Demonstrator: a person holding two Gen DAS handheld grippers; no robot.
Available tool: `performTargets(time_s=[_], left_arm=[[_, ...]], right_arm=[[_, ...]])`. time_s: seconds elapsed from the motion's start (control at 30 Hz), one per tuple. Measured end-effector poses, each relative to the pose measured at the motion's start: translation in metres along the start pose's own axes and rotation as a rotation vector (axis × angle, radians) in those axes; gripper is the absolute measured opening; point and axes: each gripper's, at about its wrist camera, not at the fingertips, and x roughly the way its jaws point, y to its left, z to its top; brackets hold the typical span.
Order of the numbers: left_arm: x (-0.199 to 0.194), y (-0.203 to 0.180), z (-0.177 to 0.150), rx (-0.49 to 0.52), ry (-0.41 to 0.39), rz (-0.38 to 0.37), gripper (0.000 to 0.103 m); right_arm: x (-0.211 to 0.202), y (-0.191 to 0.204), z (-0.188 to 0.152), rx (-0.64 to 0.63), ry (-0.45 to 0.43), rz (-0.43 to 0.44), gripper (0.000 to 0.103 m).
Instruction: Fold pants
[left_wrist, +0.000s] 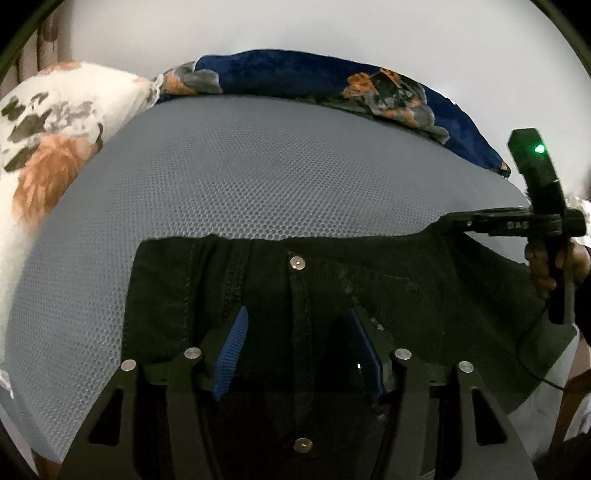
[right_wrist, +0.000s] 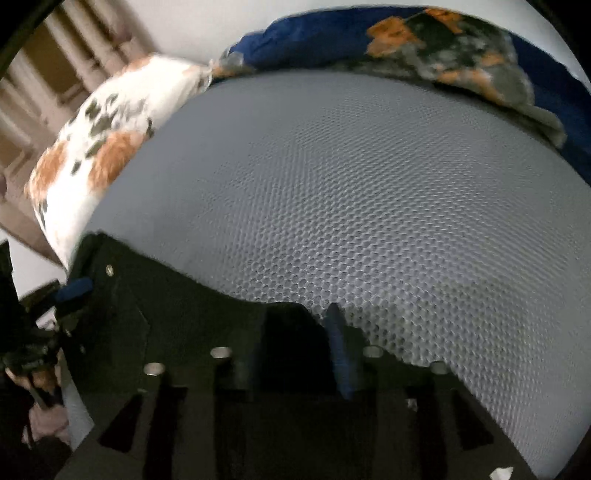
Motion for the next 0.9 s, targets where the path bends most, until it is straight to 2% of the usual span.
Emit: performTargets(time_s=[0.1, 0.2, 0.33, 0.4, 0.47, 0.6, 0.77, 0.9], left_arm=[[-0.007, -0.016, 0.004, 0.068, -0.03, 0.002, 0.058], [-0.011, -0.041, 0.01, 0.144, -0.058, -0.019, 0.058], [0.001, -0.086, 0.016, 0.223, -0.052, -0.102, 0.059], [0.011, -0.107, 0.016, 0.258, -0.038, -0.137, 0.059], [0.022, -0.13, 0.015, 0.294, -0.02, -0.173, 0.059], [0.04, -0.165, 0.014, 0.347, 0.019, -0.222, 0.059], [0.059, -0.191, 0.015, 0.368, 0.058, -0.249, 0.059], [0.075, -0.202, 0.016, 0.368, 0.079, -0.229, 0.059]], right_arm=[[-0.027, -0.004, -0.014, 0.06, -0.073, 0.003, 0.034], [-0.058, -0.016, -0.035, 0.114, -0.13, -0.047, 0.034], [-0.1, -0.053, -0.07, 0.195, -0.17, -0.177, 0.034], [-0.124, -0.077, -0.095, 0.25, -0.183, -0.277, 0.034], [-0.145, -0.101, -0.122, 0.309, -0.19, -0.372, 0.034], [-0.178, -0.149, -0.168, 0.439, -0.178, -0.501, 0.034], [-0.201, -0.194, -0.212, 0.562, -0.16, -0.611, 0.034], [-0.2, -0.219, -0.226, 0.633, -0.156, -0.655, 0.034]])
